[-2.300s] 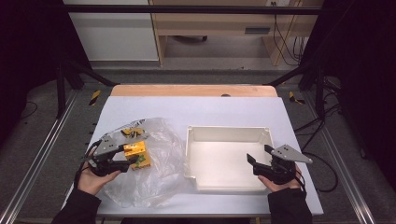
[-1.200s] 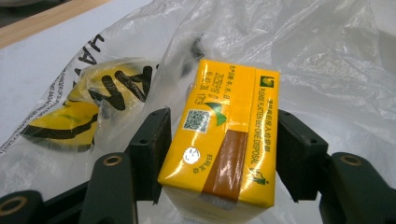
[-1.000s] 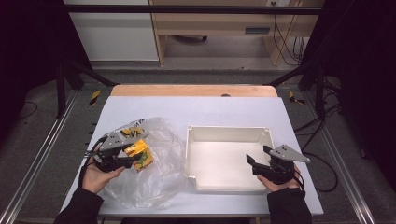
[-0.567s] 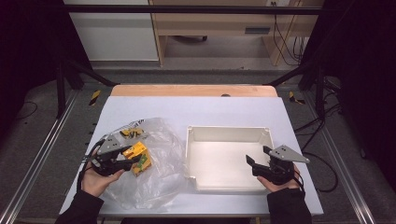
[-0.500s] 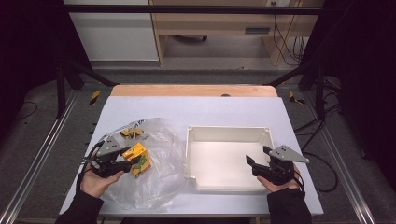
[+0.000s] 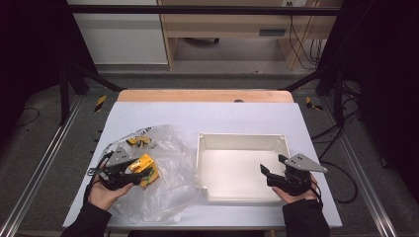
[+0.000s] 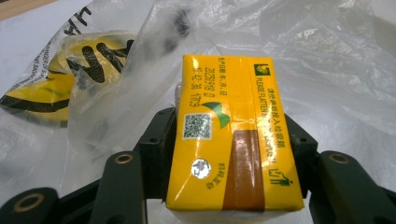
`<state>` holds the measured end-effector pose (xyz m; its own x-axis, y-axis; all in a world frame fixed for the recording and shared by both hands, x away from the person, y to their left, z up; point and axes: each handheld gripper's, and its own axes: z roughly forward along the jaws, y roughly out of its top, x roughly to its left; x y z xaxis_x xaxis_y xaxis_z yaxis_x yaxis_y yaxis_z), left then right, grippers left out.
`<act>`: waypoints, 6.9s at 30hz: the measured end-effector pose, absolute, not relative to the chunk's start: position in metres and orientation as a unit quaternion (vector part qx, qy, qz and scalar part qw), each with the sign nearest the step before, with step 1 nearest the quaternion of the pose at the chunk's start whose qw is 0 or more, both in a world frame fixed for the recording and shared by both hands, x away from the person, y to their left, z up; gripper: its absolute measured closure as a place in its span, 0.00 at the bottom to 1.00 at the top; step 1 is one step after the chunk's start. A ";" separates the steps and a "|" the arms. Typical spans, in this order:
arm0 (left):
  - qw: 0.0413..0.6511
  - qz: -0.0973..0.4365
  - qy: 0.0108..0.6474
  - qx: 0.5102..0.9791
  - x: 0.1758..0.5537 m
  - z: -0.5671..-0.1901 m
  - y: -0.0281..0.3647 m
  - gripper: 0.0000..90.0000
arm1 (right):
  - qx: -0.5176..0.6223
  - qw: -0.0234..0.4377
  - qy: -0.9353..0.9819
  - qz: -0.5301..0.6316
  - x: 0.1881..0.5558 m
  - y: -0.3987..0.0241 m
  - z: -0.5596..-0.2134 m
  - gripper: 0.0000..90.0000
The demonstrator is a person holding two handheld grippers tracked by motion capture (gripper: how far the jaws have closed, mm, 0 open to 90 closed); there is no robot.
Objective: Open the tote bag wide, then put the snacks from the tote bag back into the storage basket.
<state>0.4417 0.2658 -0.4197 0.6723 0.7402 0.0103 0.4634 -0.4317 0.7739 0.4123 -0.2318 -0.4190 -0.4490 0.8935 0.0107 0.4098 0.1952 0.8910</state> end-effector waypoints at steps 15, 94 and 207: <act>0.378 0.195 0.363 0.829 0.438 -0.416 0.263 0.56 | 0.451 0.268 0.725 0.447 0.413 -0.231 -0.420 0.30; 0.523 0.207 0.246 0.789 0.407 -0.280 0.211 0.56 | 0.444 0.272 0.717 0.464 0.410 -0.236 -0.409 0.25; 0.422 0.027 0.035 0.906 0.480 -0.396 0.076 0.56 | 0.441 0.264 0.720 0.467 0.413 -0.236 -0.413 0.24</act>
